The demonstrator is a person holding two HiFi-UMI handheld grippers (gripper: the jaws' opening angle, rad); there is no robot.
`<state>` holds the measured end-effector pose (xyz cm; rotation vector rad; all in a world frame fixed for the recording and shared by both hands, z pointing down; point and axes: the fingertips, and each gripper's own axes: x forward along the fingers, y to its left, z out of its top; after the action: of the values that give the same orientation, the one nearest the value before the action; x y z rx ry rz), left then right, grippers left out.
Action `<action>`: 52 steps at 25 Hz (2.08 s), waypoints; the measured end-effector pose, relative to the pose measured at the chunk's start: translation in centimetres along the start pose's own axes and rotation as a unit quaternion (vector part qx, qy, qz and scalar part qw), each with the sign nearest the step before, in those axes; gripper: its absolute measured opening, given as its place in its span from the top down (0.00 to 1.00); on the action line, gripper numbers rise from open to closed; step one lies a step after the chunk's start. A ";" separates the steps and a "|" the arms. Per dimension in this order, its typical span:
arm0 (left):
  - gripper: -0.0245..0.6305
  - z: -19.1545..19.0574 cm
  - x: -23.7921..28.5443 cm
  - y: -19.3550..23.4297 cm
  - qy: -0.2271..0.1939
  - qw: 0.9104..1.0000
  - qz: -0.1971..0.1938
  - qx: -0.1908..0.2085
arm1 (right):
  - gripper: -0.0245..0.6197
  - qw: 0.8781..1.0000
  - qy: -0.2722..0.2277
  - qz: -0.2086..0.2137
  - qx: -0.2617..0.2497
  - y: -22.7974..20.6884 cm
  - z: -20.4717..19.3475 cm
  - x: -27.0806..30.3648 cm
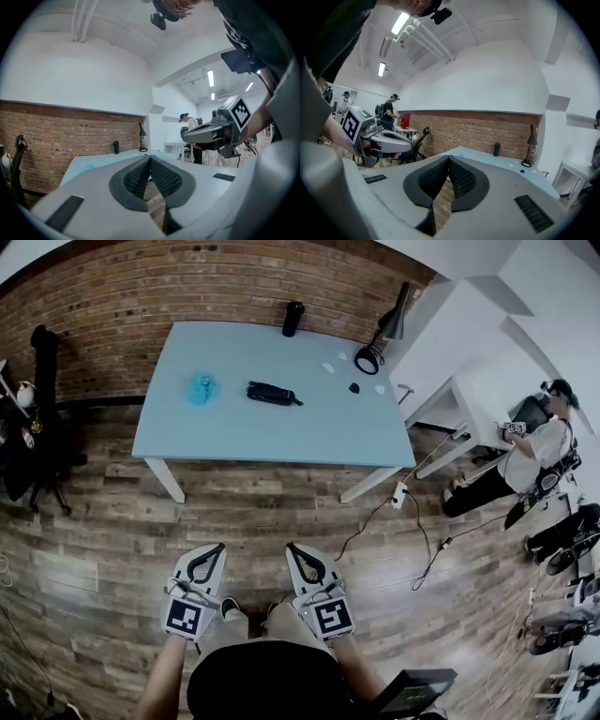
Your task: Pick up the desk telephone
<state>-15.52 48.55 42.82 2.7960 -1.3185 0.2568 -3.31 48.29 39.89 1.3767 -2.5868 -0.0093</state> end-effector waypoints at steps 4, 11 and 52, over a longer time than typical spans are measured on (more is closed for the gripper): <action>0.94 0.0 2.3 1.0 0.001 1.000 -0.005 -0.011 | 0.94 1.000 0.006 -0.002 0.005 -1.9 -0.4 2.0; 0.94 0.7 9.4 2.6 0.014 1.000 0.006 -0.002 | 0.94 1.000 -0.017 0.008 0.017 -8.4 -1.2 6.2; 0.94 1.4 31.4 20.5 0.019 0.999 -0.033 -0.031 | 0.94 1.000 0.009 0.026 -0.005 -24.2 0.5 30.1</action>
<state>-11.48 11.35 45.99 2.7612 -1.2035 0.2611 0.11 9.89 42.41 1.3013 -2.6035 -0.0017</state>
